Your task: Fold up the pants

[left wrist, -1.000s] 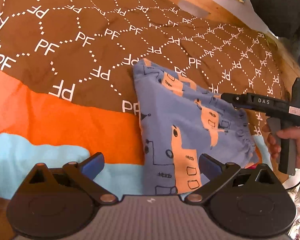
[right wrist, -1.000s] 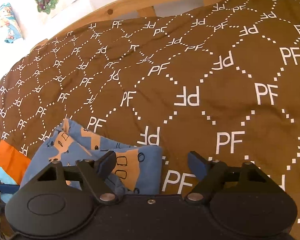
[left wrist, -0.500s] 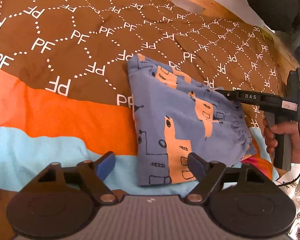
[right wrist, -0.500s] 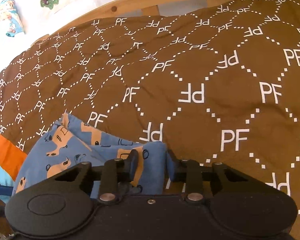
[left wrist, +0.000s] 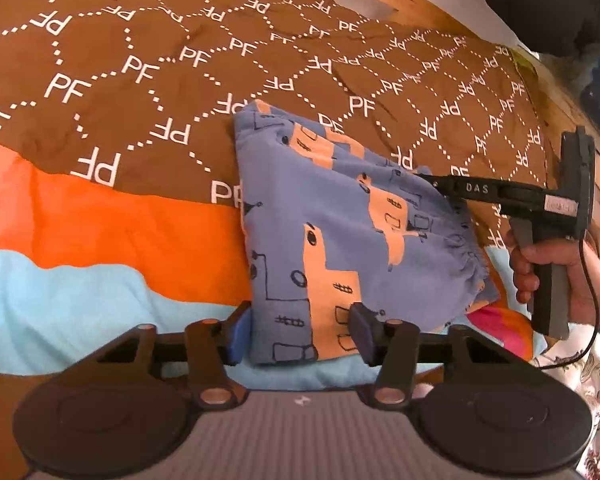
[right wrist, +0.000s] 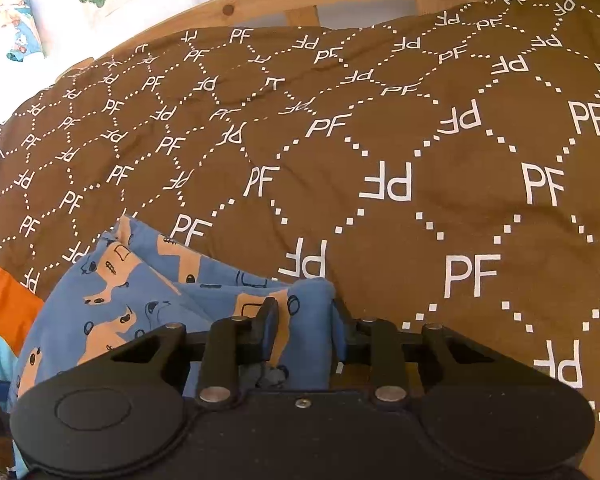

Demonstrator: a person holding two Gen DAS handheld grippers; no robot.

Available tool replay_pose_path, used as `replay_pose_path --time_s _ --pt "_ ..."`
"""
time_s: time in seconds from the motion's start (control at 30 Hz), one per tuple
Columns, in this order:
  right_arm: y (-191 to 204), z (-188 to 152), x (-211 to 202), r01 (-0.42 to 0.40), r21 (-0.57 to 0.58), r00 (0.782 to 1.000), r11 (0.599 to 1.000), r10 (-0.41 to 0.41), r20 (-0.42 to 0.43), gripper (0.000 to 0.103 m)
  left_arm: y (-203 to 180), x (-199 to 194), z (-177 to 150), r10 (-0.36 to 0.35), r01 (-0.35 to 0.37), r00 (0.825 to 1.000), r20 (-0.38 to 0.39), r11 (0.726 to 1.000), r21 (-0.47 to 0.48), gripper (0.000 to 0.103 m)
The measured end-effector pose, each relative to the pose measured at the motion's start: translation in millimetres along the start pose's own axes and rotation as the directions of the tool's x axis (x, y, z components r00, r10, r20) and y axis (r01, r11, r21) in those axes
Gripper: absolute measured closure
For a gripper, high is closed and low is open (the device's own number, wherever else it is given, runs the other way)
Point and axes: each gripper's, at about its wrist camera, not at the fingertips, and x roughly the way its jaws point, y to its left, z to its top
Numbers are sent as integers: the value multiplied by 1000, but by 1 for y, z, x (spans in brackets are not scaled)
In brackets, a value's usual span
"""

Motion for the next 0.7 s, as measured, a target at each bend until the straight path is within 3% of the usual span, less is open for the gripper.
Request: replay_pose_path --time_s 0.13,0.47,0.6,0.7 --pt "2 0 0 7 -11 1000 1000 -7 2 71 -3 0 -1 7 -7 1000 1 1000 22 57" --pt "10 -16 -9 41 26 994 999 -43 97 92 -11 0 -4 41 -42 999 16 996 78 68" --pt "25 -24 -20 91 -27 981 995 -85 173 97 -16 -3 -5 52 -56 998 41 992 112 81" --pt "38 -27 -32 124 -96 967 988 -99 233 98 -20 -7 -5 55 -63 997 61 989 134 85"
